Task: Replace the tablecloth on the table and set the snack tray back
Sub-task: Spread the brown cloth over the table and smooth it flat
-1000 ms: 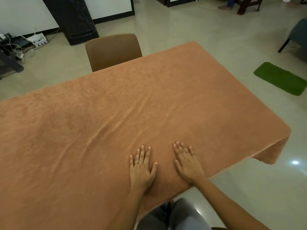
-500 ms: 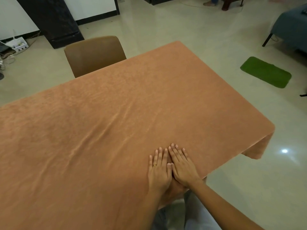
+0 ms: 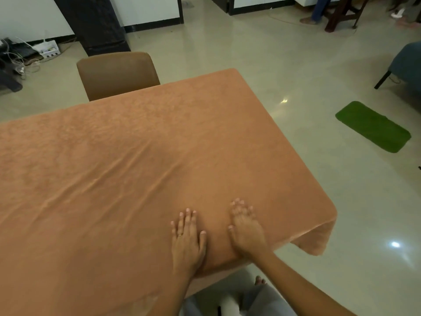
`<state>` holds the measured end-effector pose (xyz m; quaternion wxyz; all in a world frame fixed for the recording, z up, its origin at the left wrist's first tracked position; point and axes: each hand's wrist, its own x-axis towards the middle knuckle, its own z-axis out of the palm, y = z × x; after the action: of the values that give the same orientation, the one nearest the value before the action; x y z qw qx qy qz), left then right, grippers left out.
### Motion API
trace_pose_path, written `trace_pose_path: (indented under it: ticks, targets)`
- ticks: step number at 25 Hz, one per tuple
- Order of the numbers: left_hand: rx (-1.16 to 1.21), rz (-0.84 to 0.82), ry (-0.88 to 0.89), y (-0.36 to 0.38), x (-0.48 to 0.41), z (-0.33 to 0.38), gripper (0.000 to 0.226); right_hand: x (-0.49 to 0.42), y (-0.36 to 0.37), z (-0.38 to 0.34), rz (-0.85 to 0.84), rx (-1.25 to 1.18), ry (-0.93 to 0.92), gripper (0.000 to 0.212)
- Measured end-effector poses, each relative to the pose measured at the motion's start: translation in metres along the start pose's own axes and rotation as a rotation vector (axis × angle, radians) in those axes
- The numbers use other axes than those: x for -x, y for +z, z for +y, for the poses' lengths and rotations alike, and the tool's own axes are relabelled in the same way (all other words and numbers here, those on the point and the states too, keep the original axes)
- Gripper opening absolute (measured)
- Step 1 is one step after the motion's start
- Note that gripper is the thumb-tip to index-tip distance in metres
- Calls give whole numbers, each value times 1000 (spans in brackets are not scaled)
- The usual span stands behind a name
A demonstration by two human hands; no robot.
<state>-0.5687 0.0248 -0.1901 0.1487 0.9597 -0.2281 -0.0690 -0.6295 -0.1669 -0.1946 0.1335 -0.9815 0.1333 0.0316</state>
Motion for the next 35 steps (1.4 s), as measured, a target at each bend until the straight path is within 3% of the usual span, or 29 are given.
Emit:
trace_pose_path:
  ticks: [3, 9, 12, 15, 19, 24, 30, 35]
  targets:
    - [12, 9, -34, 26, -27, 81, 59, -5, -6, 28, 30, -20, -206, 60]
    - [-31, 118, -115, 57, -26, 125, 63, 5, -56, 216, 10, 89, 47, 70]
    - [-52, 125, -158, 62, -19, 141, 63, 16, -72, 270, 14, 49, 128, 71]
    - [-39, 161, -280, 65, -28, 188, 62, 10, -74, 250, 55, 22, 95, 69]
    - [88, 74, -111, 86, -48, 274, 61, 11, -57, 212, 1, -15, -167, 60]
    - [-4, 93, -54, 102, -59, 270, 60, 8, -61, 262, 16, 70, -76, 62]
    - [-16, 100, -105, 98, -65, 268, 61, 0, -73, 298, 10, -36, 3, 66]
    - [110, 103, -234, 106, -69, 326, 59, -10, -64, 261, -33, -62, -297, 57]
